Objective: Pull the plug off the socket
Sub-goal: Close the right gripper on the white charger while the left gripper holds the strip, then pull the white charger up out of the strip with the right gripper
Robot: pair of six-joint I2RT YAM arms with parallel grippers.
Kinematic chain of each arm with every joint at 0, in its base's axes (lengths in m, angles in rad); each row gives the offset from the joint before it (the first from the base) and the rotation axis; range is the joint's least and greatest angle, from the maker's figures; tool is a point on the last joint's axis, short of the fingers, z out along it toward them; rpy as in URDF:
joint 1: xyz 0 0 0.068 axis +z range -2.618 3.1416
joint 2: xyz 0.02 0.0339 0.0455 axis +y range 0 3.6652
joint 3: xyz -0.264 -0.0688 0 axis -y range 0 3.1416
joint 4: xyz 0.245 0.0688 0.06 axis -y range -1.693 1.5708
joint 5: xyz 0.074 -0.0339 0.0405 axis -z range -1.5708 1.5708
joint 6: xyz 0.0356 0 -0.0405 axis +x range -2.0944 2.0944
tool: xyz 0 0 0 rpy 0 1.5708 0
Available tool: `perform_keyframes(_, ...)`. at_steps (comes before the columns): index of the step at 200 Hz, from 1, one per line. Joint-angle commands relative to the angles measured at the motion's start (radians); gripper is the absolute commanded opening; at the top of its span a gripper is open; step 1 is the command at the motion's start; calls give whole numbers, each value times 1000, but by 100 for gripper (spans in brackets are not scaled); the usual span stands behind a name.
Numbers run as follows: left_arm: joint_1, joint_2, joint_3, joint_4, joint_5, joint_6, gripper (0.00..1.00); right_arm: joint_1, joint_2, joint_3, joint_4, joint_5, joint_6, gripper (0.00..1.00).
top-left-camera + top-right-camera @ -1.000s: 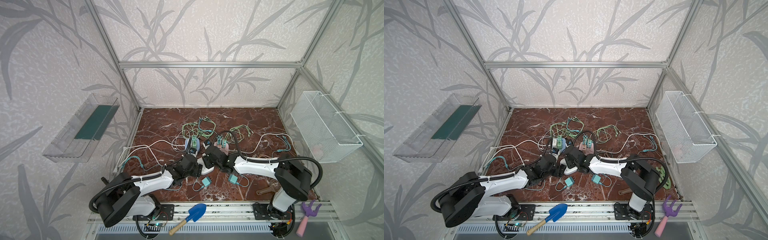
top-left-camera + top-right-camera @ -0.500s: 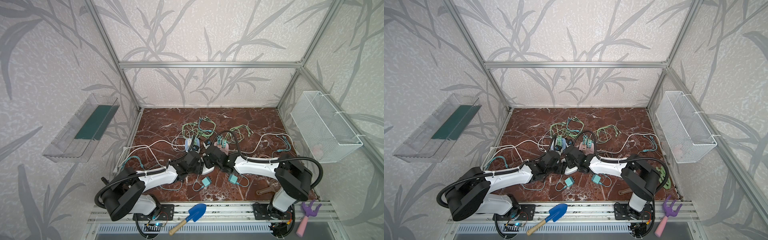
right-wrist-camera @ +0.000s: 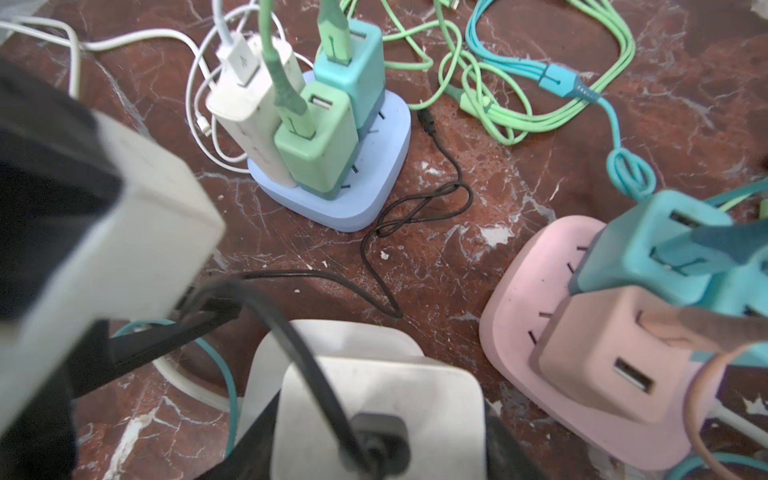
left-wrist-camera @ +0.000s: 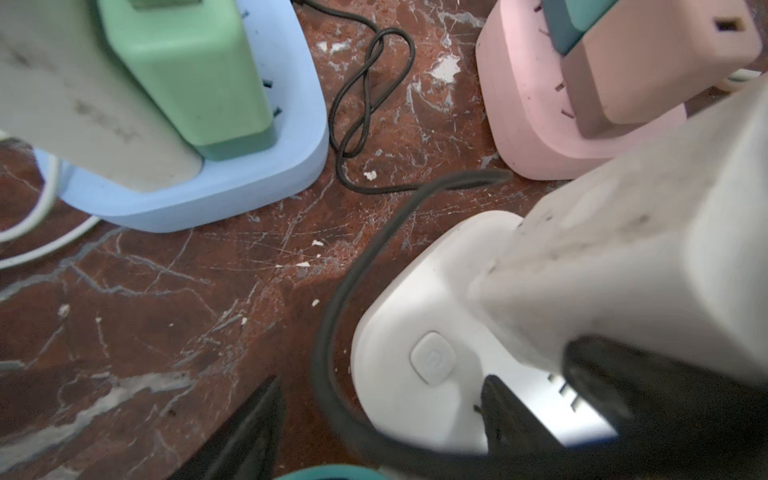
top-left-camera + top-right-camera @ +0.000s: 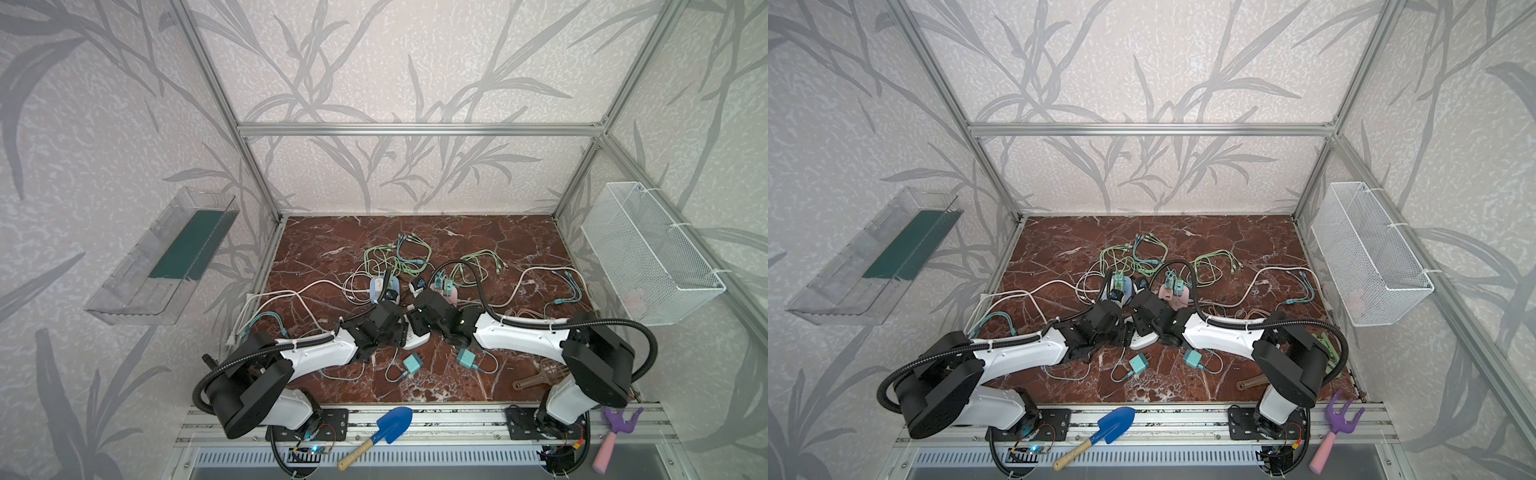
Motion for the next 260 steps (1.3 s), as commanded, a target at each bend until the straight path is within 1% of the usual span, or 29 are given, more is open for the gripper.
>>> perform_keyframes(1, 5, 34, -22, -142, -40, -15, 75, 7, -68, -1, 47, 17, -7, 31)
perform_keyframes(39, 5, 15, -24, -133, -37, -11, 75, 7, -65, 5, -11, 1, -25, 31)
perform_keyframes(71, 4, -24, -31, -127, -40, -2, 74, 3, -78, 19, -100, -25, -47, 32)
perform_keyframes(121, 5, -68, -42, -101, -23, 28, 75, -10, -100, 37, -239, -79, -35, 34)
perform_keyframes(167, 5, -76, -39, -95, -11, 40, 75, -31, -140, 42, -334, -65, -38, 34)
perform_keyframes(209, 4, -92, -41, -84, -9, 44, 75, -78, -163, 52, -456, -123, -48, 35)
perform_keyframes(232, 4, -105, -41, -73, -11, 55, 75, -88, -159, 56, -531, -139, -39, 36)
perform_keyframes(260, 4, -104, -39, -57, -8, 62, 76, -91, -144, 55, -575, -196, -21, 36)
